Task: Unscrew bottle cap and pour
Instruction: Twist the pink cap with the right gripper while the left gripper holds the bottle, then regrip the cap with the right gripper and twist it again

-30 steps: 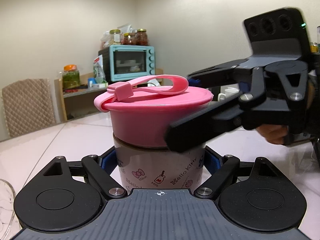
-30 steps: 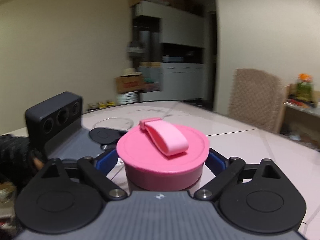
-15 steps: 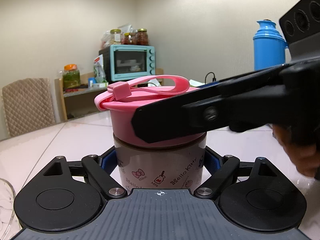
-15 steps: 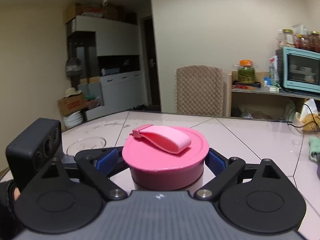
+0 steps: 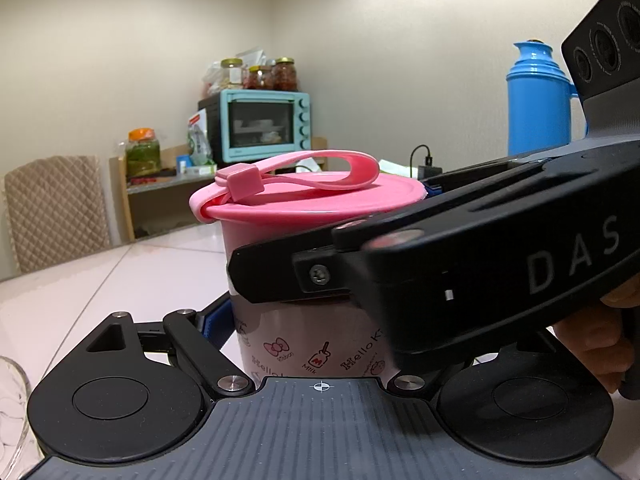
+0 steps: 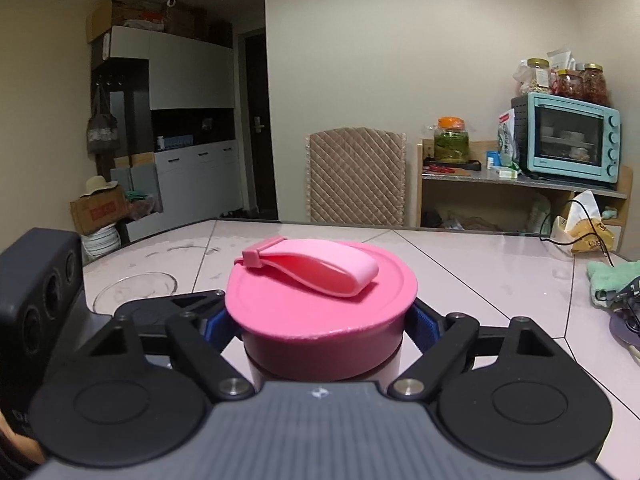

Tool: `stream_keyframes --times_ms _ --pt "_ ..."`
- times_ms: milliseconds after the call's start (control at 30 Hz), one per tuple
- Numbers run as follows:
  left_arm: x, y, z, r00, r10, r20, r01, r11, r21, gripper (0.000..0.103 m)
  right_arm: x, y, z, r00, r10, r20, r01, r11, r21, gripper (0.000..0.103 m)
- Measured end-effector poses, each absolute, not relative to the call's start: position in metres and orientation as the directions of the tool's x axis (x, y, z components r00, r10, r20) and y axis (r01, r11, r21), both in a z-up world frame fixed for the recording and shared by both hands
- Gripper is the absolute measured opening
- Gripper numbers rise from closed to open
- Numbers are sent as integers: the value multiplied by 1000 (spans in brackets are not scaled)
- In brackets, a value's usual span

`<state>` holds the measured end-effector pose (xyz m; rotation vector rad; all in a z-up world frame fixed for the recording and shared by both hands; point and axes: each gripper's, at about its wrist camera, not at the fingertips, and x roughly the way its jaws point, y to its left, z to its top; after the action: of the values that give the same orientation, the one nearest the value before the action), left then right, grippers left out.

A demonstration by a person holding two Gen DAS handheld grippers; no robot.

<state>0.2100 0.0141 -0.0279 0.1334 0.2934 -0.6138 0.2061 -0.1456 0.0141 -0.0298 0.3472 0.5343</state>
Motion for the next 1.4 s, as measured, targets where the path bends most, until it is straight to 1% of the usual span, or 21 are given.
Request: stream_keyframes --times_ms 133,300,400,500,600,800,833,900,1067,1200,1400 --pt "210 14 -26 778 -547 -309 585 810 37 89 211 -157 16 748 578 -327 -597 800 49 85" --pt "212 15 -24 778 -547 -308 585 810 38 89 237 -186 11 585 753 -302 -781 623 43 85" --pt "214 15 -23 778 -547 -308 585 810 38 89 253 -197 13 482 822 -305 -855 518 45 85" --pt "215 16 -21 778 -548 -308 585 810 36 89 266 -205 14 400 864 -307 -899 435 53 85" --pt "218 16 -21 777 -549 -308 586 810 36 89 267 -208 13 372 877 -303 -912 407 57 85" --pt "220 20 -22 777 -552 -303 587 809 30 89 257 -204 16 413 857 -307 -890 451 63 87" --pt "220 20 -22 776 -553 -303 587 809 30 89 253 -204 17 433 847 -309 -881 470 55 88" --pt "220 19 -21 776 -553 -304 588 809 30 89 246 -202 19 472 826 -308 -861 507 41 94" --pt "220 20 -22 775 -554 -305 589 807 31 89 220 -192 26 588 748 -307 -784 621 12 94" --pt "222 22 -22 774 -556 -305 591 806 30 89 204 -178 25 690 652 -313 -688 725 -6 95" --pt "224 22 -21 773 -556 -306 591 806 29 90 189 -161 20 759 566 -321 -596 803 7 95"
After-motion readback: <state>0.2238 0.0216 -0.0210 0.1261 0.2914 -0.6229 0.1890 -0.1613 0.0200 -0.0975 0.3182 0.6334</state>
